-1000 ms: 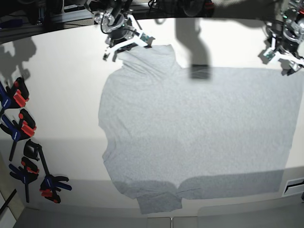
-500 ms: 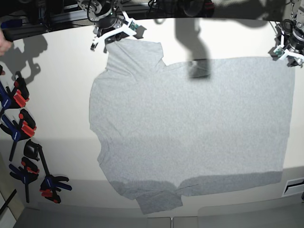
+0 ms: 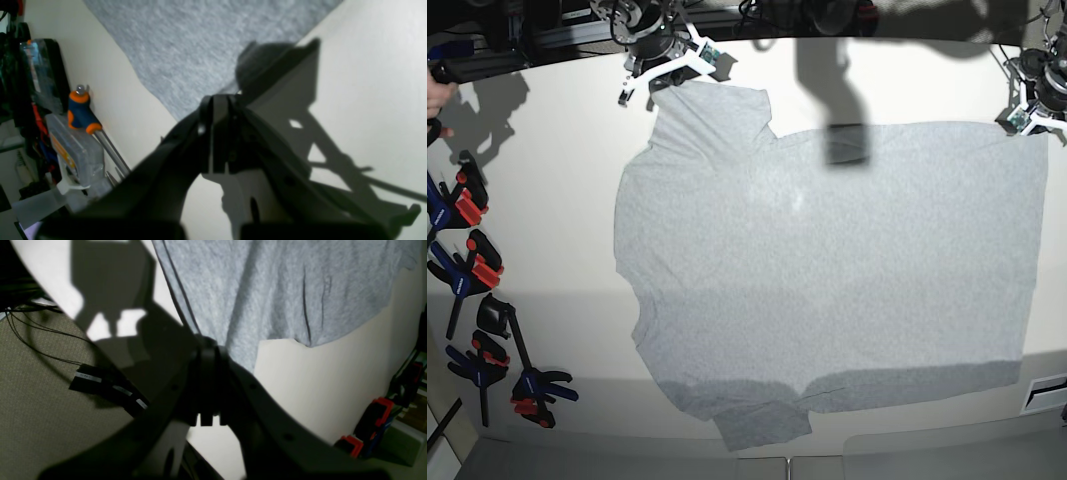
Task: Fold the T-shirt properly
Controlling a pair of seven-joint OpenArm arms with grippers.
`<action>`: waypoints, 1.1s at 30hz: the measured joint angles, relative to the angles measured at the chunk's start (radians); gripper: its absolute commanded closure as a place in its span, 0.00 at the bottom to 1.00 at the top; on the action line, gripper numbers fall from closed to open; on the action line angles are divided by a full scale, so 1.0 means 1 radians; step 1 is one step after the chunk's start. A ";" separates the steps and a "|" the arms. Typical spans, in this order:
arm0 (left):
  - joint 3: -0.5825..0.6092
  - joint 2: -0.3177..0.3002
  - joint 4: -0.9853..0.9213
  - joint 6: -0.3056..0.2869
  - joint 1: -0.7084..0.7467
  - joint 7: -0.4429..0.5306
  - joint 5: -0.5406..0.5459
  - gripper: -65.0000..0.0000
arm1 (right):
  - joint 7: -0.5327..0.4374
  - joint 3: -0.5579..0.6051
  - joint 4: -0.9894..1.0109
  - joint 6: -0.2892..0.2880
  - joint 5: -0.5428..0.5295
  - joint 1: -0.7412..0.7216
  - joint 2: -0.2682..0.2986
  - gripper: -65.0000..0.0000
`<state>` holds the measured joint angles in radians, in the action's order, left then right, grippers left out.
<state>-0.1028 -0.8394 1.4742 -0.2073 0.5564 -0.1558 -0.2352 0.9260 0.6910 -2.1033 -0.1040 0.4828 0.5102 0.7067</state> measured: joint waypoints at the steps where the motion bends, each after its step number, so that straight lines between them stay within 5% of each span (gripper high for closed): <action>1: 0.000 0.000 0.000 0.000 0.000 0.003 0.000 1.00 | 0.000 0.000 0.000 0.000 0.000 0.000 0.000 1.00; 8: 0.000 0.000 0.019 0.000 -0.003 -0.002 0.000 1.00 | 0.000 0.000 0.000 0.000 0.000 0.000 0.000 1.00; 14: 0.000 0.000 0.073 0.001 -0.003 -0.028 0.000 1.00 | -0.007 0.000 0.000 0.148 0.096 0.000 0.000 1.00; 18: 0.000 0.001 0.101 0.093 -0.005 -0.027 0.003 1.00 | -0.020 0.000 0.000 0.188 0.136 -0.013 0.000 1.00; 21: 0.000 0.002 0.103 0.159 -0.006 -0.027 0.003 1.00 | -0.052 0.000 0.000 0.188 0.113 -0.033 0.000 1.00; 30: 0.000 0.002 0.103 0.166 -0.017 0.006 0.012 1.00 | -0.088 0.001 0.000 0.193 -0.043 -0.229 -0.082 1.00; 33: 0.002 0.005 0.103 0.167 -0.053 0.006 0.144 1.00 | -0.122 0.002 0.023 0.192 -0.093 -0.303 -0.107 1.00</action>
<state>-0.1009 -0.8341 1.5772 -0.0399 0.5034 -0.1497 -0.0910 0.8036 0.6930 -2.0808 0.0879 0.3901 0.2077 0.5995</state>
